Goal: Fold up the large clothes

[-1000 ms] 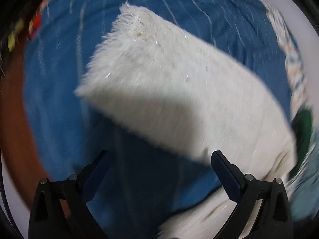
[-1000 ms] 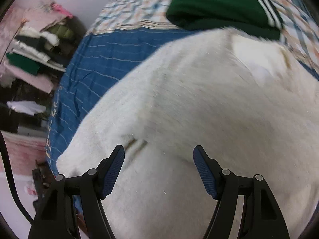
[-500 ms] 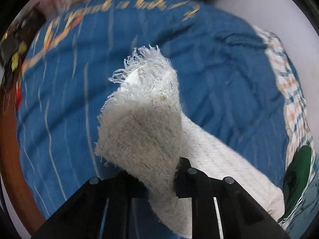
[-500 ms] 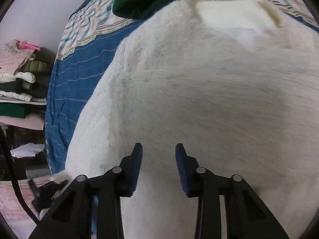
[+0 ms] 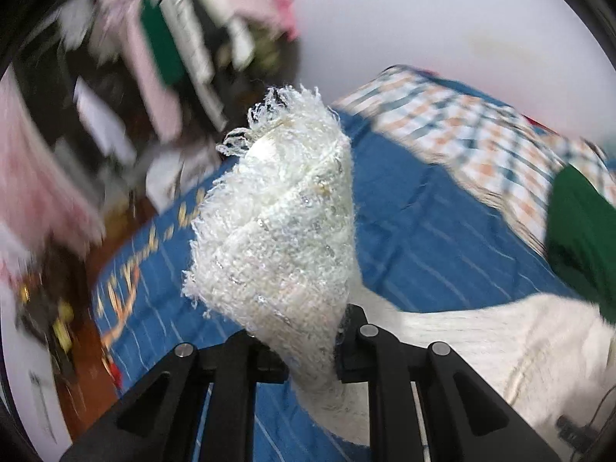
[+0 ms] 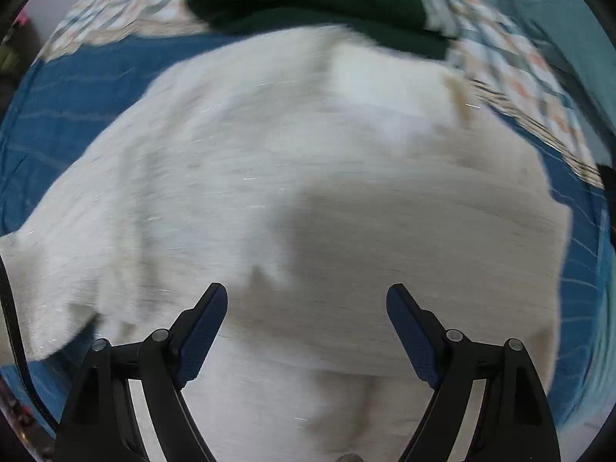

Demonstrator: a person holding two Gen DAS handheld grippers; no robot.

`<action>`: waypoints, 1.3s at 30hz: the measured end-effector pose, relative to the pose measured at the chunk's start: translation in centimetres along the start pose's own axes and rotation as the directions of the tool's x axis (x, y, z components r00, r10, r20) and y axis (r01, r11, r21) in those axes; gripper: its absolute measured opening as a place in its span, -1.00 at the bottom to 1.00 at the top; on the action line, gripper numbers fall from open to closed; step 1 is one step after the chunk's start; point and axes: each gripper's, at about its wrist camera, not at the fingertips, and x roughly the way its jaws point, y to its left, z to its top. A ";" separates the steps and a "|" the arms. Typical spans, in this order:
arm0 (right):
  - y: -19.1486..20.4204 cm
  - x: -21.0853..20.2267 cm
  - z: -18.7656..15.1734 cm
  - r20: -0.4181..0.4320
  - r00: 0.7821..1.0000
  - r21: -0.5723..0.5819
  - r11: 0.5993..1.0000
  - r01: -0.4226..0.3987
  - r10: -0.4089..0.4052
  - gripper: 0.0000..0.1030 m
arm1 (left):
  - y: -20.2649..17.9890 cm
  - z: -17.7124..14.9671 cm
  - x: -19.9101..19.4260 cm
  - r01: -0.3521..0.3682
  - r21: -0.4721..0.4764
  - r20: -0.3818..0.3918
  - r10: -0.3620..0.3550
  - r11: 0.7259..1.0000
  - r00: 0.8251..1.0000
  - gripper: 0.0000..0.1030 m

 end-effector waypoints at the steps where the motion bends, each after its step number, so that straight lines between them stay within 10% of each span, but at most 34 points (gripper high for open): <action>1: -0.9 -0.1 -0.1 0.001 1.000 0.010 1.000 0.008 -0.008 0.67 | -1.1 0.0 -0.9 0.007 0.026 0.017 -0.007 1.000 1.000 -0.77; 9: -12.7 -1.1 -1.5 -0.011 0.997 0.161 0.984 -0.077 0.080 0.67 | -14.7 -2.2 -8.8 0.200 0.205 0.015 -0.207 0.958 0.978 -0.78; 14: -22.5 -1.1 -3.7 -0.016 0.990 0.297 0.946 -0.130 0.141 0.67 | -26.8 -7.4 -12.5 0.401 0.327 -0.134 -0.379 0.856 0.916 -0.78; 21: -33.4 0.2 -8.4 -0.042 0.988 0.429 0.896 -0.116 0.148 0.68 | -39.1 -15.2 -13.6 0.525 0.430 -0.313 -0.424 0.735 0.850 -0.76; 24: -37.1 1.2 -10.2 -0.051 0.987 0.459 0.881 -0.114 0.155 0.68 | -41.4 -17.9 -13.1 0.512 0.462 -0.347 -0.384 0.724 0.856 -0.64; 26: -39.3 1.6 -11.5 -0.043 0.982 0.480 0.865 -0.143 0.186 0.68 | -42.0 -18.4 -12.7 0.513 0.462 -0.363 -0.373 0.724 0.854 -0.35; 28: -40.7 1.7 -12.4 -0.025 0.974 0.490 0.852 -0.186 0.227 0.68 | -42.0 -18.3 -12.3 0.541 0.439 -0.395 -0.387 0.717 0.833 0.73; 29: -41.4 1.6 -12.8 -0.012 0.967 0.495 0.842 -0.214 0.253 0.68 | -41.7 -18.0 -12.4 0.550 0.422 -0.398 -0.398 0.720 0.826 0.86; 33: -42.7 0.6 -13.8 0.028 0.945 0.482 0.824 -0.299 0.327 0.68 | -38.7 -16.9 -13.7 0.533 0.417 -0.343 -0.416 0.736 0.842 0.86; 39: -40.3 -1.0 -11.4 0.015 0.899 0.375 0.831 -0.412 0.438 0.68 | -31.0 -14.0 -13.2 0.358 0.395 -0.236 -0.283 0.846 0.930 0.86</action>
